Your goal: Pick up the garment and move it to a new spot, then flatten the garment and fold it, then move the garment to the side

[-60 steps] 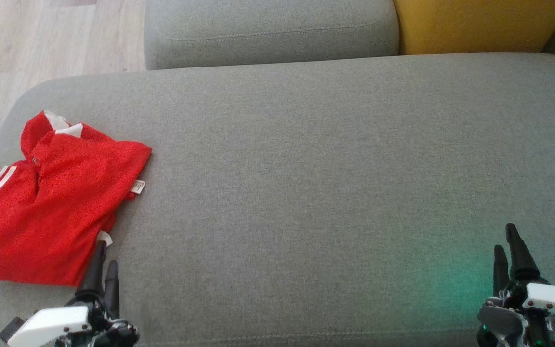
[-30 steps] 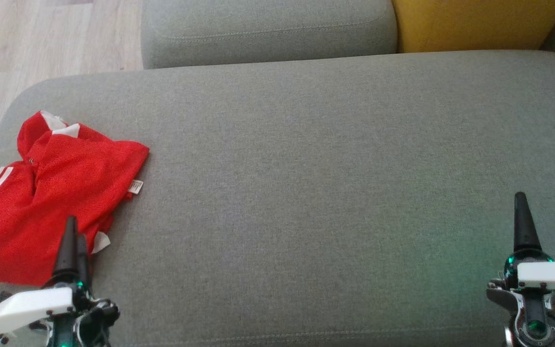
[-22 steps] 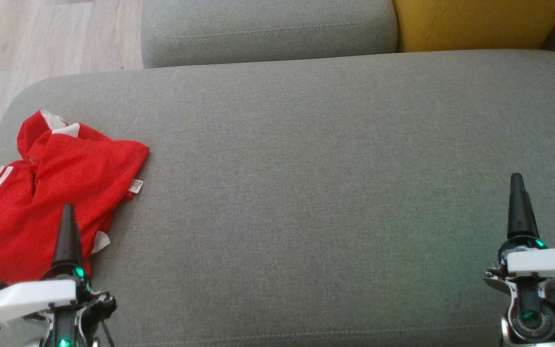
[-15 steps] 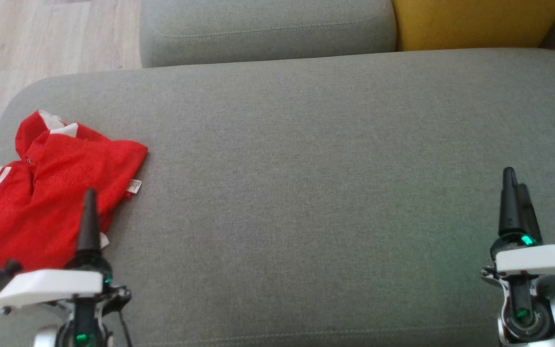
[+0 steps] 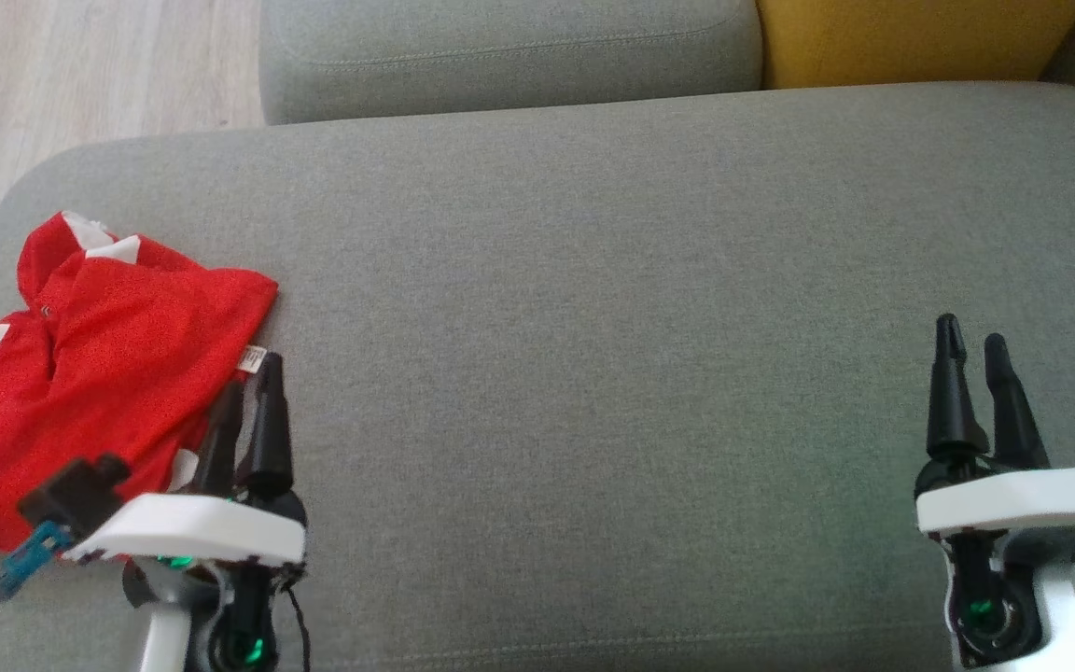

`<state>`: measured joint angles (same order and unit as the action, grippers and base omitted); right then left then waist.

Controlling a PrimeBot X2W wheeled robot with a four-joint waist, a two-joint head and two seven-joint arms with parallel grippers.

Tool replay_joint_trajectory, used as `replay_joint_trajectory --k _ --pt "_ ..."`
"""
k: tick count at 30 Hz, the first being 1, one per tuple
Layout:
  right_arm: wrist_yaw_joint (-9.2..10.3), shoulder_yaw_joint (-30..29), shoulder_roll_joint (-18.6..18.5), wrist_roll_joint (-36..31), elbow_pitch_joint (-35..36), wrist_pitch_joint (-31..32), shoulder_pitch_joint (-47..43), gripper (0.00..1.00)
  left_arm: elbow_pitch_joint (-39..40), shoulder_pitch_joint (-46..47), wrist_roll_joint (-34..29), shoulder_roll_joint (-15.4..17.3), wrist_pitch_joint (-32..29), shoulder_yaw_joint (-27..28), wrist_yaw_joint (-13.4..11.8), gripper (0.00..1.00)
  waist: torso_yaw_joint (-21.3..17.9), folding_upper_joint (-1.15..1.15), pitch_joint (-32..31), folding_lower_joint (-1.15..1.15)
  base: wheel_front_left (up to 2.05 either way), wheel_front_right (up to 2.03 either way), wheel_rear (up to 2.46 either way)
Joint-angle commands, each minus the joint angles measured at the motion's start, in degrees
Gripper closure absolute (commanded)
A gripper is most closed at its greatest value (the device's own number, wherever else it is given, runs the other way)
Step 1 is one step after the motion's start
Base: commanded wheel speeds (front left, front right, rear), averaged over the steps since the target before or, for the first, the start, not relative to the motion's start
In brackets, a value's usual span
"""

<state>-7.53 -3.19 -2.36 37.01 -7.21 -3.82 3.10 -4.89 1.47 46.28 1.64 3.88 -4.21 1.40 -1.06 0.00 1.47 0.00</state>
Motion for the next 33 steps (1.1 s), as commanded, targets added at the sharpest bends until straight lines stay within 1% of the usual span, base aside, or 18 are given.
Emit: replay_joint_trajectory --k 1,3,5,12,17,28,29,30,31,32,33 --pt "0.02 1.1 -0.34 -2.32 2.78 -0.82 3.32 0.0 2.77 3.16 -2.07 0.83 0.84 0.32 -0.5 0.0 -0.02 0.0 0.04 0.0 0.0 0.0 0.0" --pt "0.02 1.39 -0.34 -4.46 3.24 -1.16 3.4 0.0 3.33 3.55 -5.0 1.63 1.18 -1.04 -1.78 0.0 -0.06 0.0 0.16 0.0 0.0 0.0 0.0" --pt "0.02 1.45 -0.35 -6.26 3.84 -1.5 3.53 0.0 4.09 3.9 -7.49 2.49 1.52 -2.68 -3.78 0.0 -0.12 0.0 0.23 0.0 0.0 0.0 0.0" --pt "0.03 2.28 -0.37 -12.22 5.31 -2.68 3.7 0.0 6.4 4.96 -12.5 5.59 2.69 -7.72 -10.72 0.0 -0.16 0.0 0.18 0.0 0.0 0.0 0.0" --pt "0.03 3.19 -0.38 -16.3 5.35 -3.53 3.63 0.0 6.02 5.74 -16.3 8.22 3.53 -12.45 -14.07 0.0 -0.2 0.0 0.06 0.0 0.0 0.0 0.0" --pt "0.03 6.22 -0.42 -24.86 3.65 -5.38 3.7 0.0 5.06 7.66 -23.6 12.68 5.37 -20.27 -23.06 0.0 -0.35 0.0 -0.13 0.0 0.0 0.0 0.0" --pt "0.03 6.22 -0.42 -24.86 3.65 -5.38 3.7 0.0 5.06 7.66 -23.6 12.68 5.37 -20.27 -23.06 0.0 -0.35 0.0 -0.13 0.0 0.0 0.0 0.0" --pt "0.03 6.31 -0.42 -26.53 3.42 -5.72 3.75 0.0 5.08 8.06 -24.77 13.32 5.7 -21.53 -24.35 0.0 -0.34 0.0 -0.14 0.0 0.0 0.0 0.0" --pt "0.03 6.31 -0.42 -26.53 3.42 -5.72 3.75 0.0 5.08 8.06 -24.77 13.32 5.7 -21.53 -24.35 0.0 -0.34 0.0 -0.14 0.0 0.0 0.0 0.0" --pt "0.03 6.56 -0.43 -28.22 3.21 -6.06 3.82 0.0 5.11 8.43 -26.0 13.93 6.04 -22.82 -25.5 0.0 -0.31 0.0 -0.15 0.0 0.0 0.0 0.0" --pt "0.03 6.56 -0.43 -28.22 3.21 -6.06 3.82 0.0 5.11 8.43 -26.0 13.93 6.04 -22.82 -25.5 0.0 -0.31 0.0 -0.15 0.0 0.0 0.0 0.0"
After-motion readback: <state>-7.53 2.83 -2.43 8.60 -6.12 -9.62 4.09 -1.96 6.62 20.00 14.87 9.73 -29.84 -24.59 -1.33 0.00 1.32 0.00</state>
